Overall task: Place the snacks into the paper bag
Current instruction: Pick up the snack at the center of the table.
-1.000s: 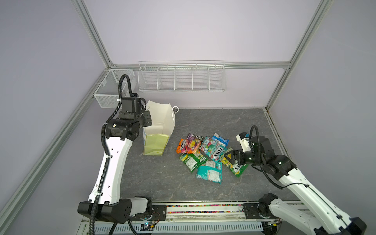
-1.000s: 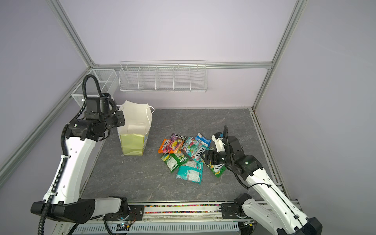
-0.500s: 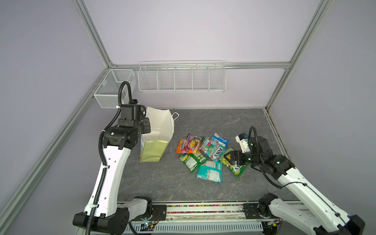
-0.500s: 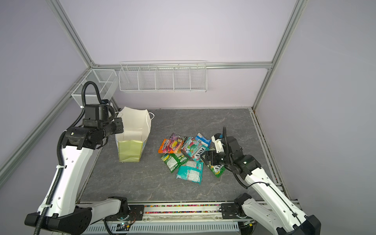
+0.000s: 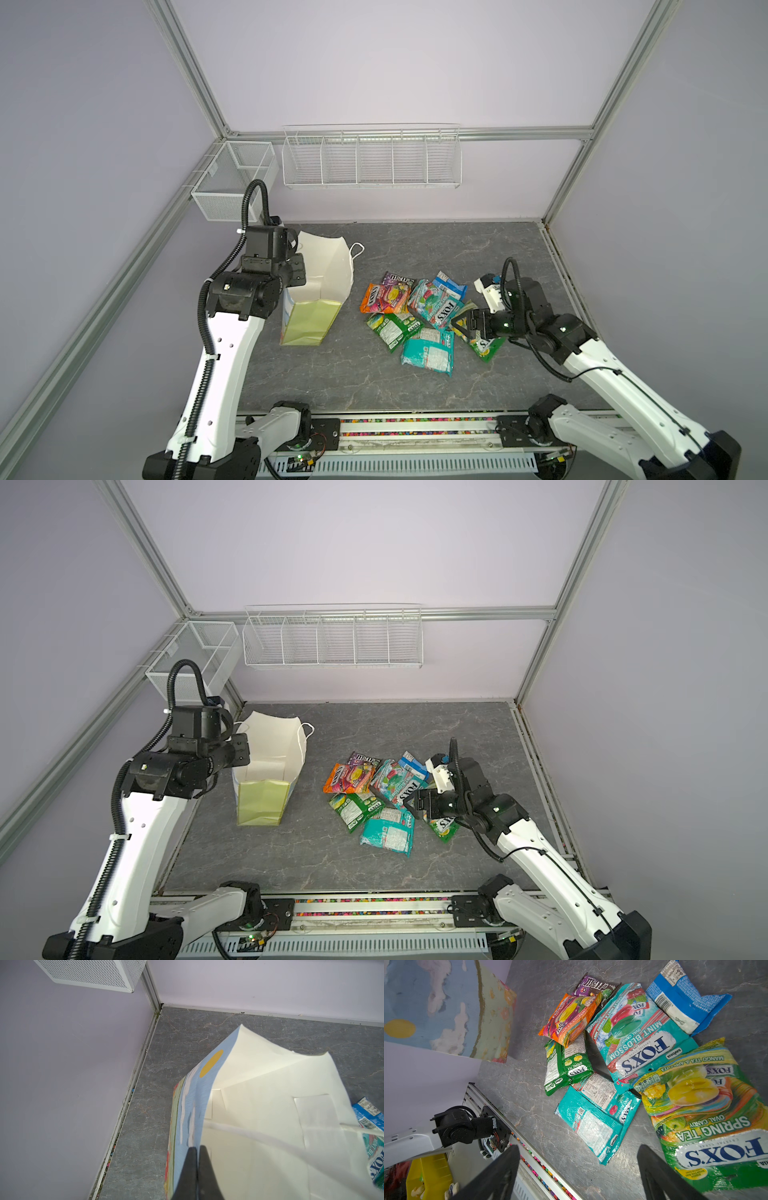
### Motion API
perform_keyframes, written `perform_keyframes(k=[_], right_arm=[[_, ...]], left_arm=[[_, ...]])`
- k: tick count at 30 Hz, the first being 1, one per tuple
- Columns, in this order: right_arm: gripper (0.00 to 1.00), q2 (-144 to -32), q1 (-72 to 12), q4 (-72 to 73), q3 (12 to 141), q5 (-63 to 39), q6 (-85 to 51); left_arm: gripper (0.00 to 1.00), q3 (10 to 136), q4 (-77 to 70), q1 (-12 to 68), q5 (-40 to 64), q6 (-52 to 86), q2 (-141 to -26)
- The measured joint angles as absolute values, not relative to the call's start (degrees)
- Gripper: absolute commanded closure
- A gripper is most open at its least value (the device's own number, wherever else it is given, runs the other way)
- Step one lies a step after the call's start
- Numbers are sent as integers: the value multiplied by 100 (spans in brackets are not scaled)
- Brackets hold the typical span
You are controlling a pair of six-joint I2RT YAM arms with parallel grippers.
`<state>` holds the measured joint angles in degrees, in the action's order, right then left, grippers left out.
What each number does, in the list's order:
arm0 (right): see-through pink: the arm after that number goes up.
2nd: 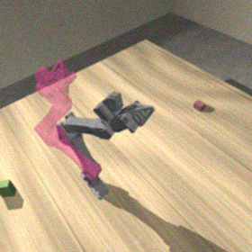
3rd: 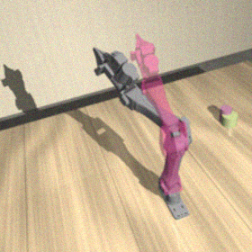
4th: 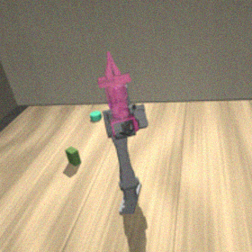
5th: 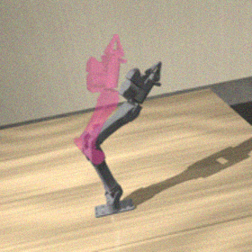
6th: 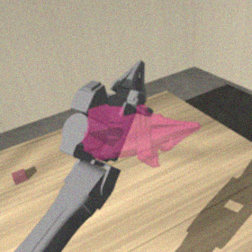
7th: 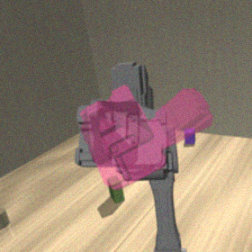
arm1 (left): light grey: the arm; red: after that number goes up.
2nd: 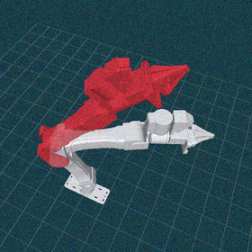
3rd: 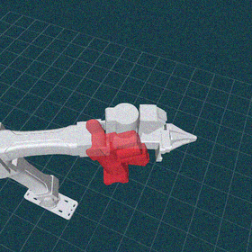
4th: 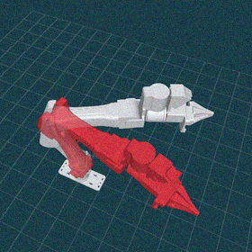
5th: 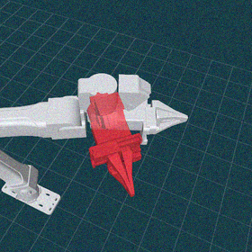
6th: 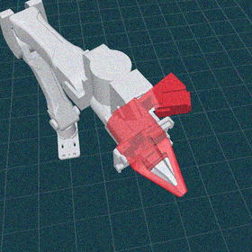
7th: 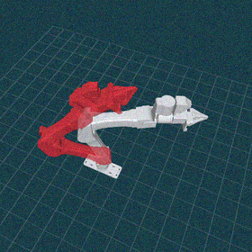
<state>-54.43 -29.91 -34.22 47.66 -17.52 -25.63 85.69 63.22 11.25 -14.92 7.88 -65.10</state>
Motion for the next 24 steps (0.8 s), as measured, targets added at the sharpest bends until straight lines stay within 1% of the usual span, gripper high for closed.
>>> perform_keyframes(k=[13,24], right_arm=[[2,-5929,-3186,-2982,4571,-1793,-2982],[1,-6355,-3304,-2462,4171,-1739,-3562]], left_arm=[[100,8121,6326,1264,-1253,974,-6147],[100,7756,6130,1485,-1066,1267,-5905]])
